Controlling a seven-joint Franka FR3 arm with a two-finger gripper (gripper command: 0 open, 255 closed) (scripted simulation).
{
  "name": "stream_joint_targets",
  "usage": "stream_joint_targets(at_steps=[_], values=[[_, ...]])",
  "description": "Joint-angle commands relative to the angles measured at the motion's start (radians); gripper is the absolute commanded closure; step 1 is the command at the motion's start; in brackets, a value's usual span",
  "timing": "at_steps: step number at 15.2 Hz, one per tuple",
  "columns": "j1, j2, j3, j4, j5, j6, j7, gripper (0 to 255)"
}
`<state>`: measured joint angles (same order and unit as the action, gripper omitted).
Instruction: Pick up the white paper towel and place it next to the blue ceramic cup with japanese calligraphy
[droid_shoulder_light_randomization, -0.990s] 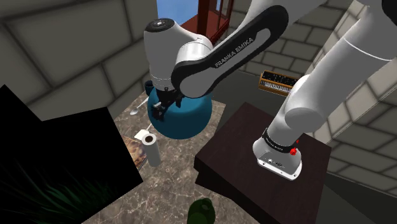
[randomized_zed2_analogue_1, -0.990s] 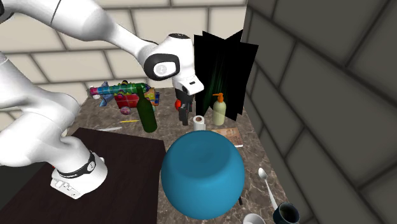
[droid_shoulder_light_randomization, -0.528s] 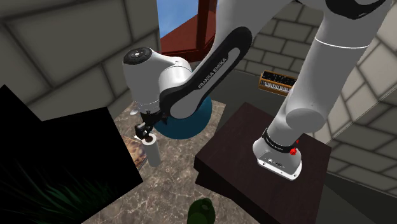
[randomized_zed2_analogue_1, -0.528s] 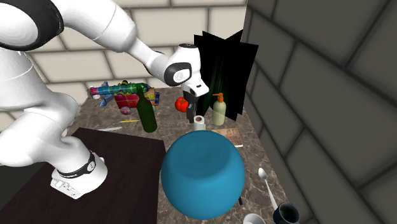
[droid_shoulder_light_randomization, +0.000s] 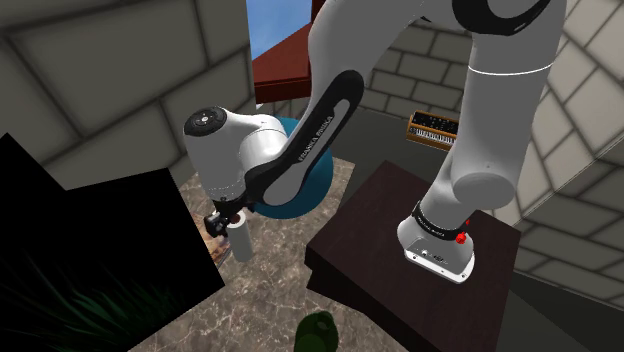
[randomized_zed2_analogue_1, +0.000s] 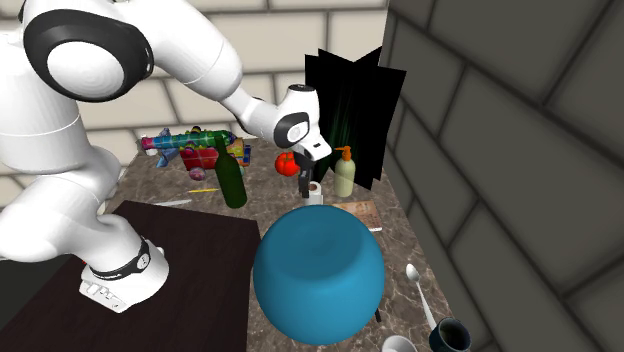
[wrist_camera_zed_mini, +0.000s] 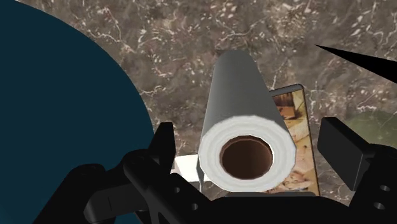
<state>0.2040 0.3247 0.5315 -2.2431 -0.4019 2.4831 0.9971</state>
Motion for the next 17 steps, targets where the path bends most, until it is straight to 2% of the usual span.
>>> stream_joint_targets(at_steps=[1,10,11,17], values=[[0.009,0.023,-0.013,0.002,-0.023,0.018,0.017,0],[0.012,0.03,-0.017,0.002,-0.03,0.023,0.021,0],[0.012,0.03,-0.017,0.002,-0.03,0.023,0.021,255],[0.012,0.031,-0.017,0.003,-0.03,0.023,0.021,255]])
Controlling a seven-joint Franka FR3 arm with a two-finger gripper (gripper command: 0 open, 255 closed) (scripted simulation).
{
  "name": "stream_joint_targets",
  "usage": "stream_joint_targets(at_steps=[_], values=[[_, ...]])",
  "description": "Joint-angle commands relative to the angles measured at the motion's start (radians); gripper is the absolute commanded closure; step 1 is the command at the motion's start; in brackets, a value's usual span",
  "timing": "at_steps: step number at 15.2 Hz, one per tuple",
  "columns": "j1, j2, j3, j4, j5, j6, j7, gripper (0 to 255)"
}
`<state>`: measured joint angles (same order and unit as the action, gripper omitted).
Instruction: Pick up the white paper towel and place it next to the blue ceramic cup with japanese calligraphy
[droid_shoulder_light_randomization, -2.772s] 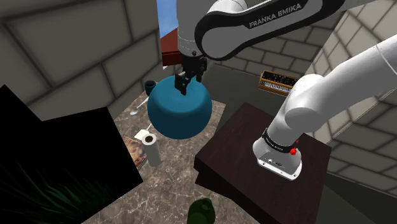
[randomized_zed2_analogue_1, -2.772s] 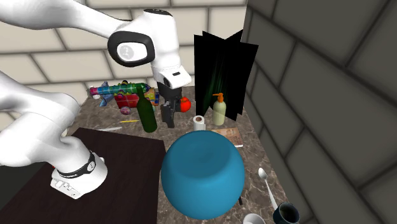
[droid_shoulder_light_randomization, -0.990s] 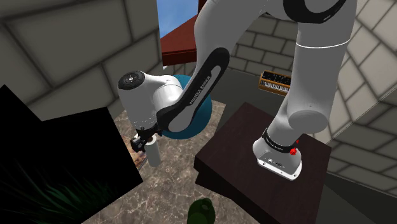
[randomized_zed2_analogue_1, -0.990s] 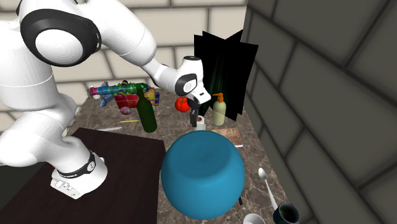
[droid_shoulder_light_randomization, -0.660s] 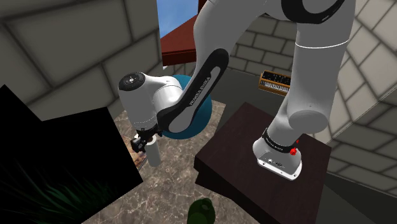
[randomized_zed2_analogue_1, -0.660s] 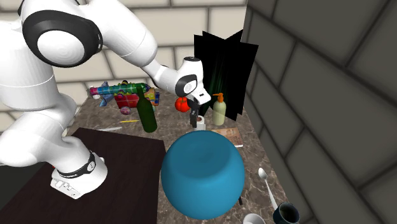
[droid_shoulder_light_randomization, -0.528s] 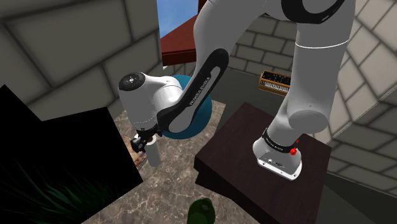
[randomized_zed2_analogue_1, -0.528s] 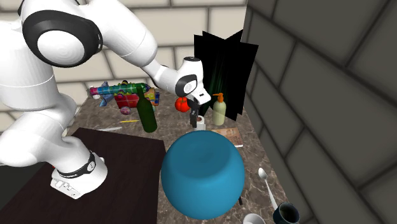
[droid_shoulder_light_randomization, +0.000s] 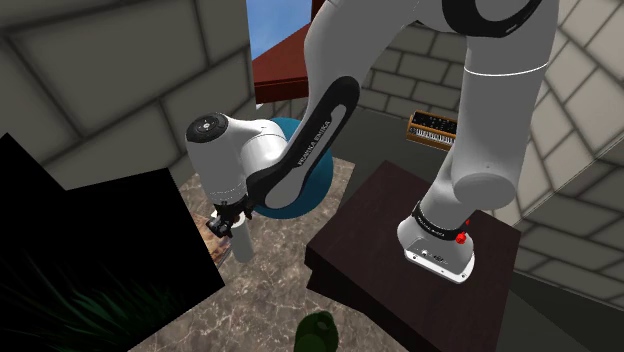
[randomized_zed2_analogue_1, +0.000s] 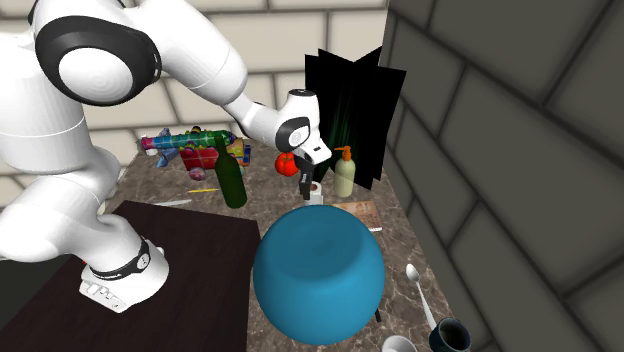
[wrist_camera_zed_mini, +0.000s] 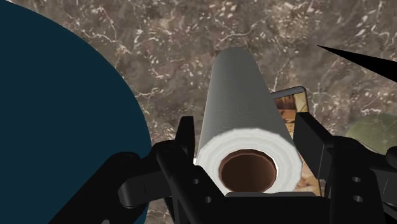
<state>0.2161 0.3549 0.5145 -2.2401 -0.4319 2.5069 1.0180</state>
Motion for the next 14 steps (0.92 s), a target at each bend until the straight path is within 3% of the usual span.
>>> stream_joint_targets(at_steps=[1,14], values=[[0.0,0.0,-0.001,-0.001,0.0,-0.001,0.0,255],[-0.049,-0.13,0.066,0.004,0.132,-0.109,-0.097,255]])
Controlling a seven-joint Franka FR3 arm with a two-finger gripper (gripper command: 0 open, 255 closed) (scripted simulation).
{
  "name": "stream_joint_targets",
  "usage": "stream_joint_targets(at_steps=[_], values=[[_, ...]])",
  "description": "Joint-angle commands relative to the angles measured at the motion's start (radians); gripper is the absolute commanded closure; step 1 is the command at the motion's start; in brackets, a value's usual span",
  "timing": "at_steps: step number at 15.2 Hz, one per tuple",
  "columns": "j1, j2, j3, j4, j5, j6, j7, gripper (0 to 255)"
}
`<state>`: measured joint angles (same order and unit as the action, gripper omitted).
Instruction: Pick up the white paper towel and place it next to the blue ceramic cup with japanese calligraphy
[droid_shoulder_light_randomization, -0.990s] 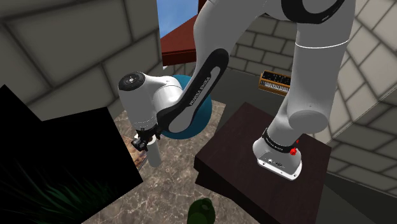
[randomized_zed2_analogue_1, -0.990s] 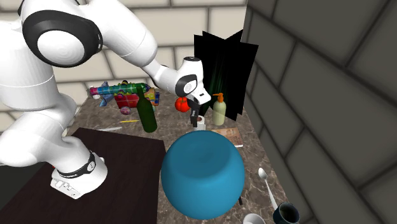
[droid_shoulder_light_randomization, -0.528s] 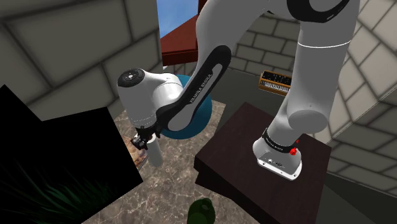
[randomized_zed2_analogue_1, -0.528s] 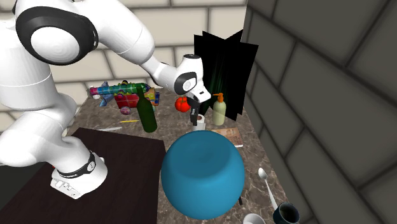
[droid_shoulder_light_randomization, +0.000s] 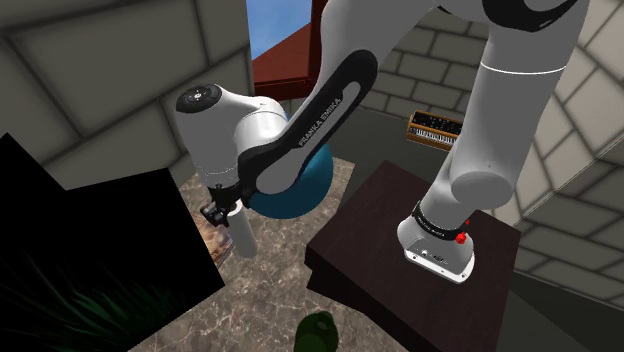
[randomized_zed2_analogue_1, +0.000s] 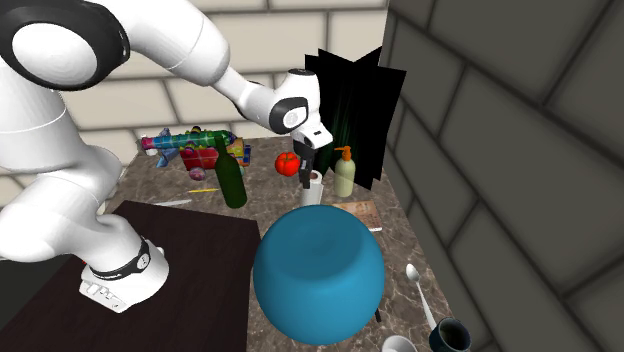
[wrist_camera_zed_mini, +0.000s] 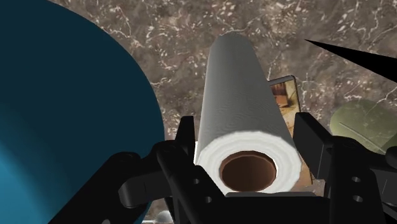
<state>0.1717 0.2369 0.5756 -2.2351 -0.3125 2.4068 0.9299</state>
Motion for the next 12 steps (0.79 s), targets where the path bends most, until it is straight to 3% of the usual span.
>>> stream_joint_targets(at_steps=[1,12], values=[[-0.007,-0.024,0.009,0.001,0.024,-0.019,-0.018,255],[-0.031,-0.139,0.04,0.038,0.136,-0.143,-0.103,255]])
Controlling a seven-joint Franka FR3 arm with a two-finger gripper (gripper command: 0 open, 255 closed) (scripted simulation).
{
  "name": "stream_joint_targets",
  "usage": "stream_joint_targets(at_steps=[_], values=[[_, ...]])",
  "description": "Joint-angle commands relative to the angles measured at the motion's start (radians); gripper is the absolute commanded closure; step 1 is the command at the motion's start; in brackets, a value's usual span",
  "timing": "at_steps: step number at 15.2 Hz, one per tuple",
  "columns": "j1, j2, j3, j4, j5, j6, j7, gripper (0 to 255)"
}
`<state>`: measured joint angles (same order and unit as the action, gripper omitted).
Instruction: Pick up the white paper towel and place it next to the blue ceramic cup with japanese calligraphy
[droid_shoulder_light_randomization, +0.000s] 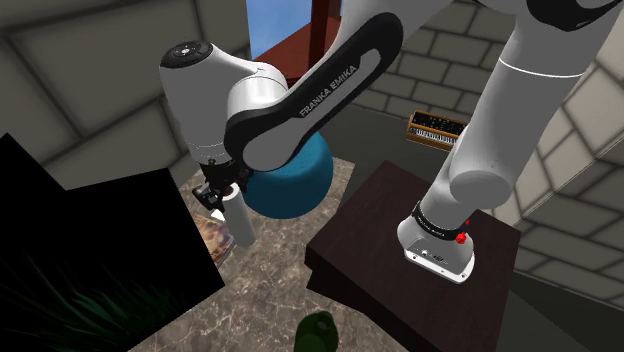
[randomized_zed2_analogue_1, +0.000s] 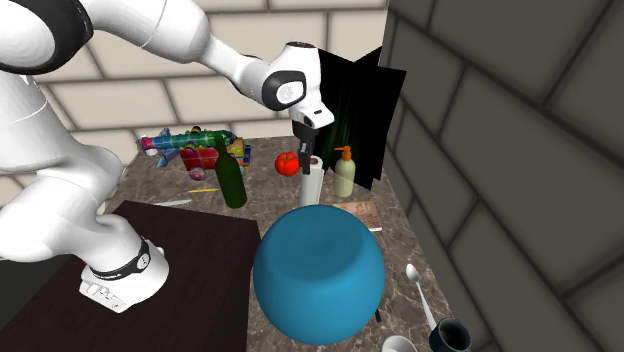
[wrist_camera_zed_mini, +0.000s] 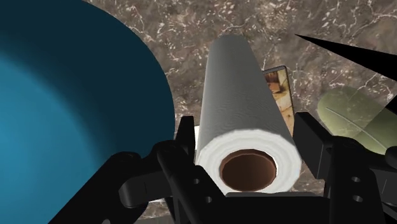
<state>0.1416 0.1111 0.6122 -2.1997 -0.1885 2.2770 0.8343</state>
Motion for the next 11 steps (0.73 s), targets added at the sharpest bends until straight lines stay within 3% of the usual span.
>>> stream_joint_targets(at_steps=[1,11], values=[[-0.002,-0.023,0.004,0.008,0.021,-0.025,-0.014,255],[-0.01,-0.104,0.008,0.07,0.09,-0.148,-0.07,255]])
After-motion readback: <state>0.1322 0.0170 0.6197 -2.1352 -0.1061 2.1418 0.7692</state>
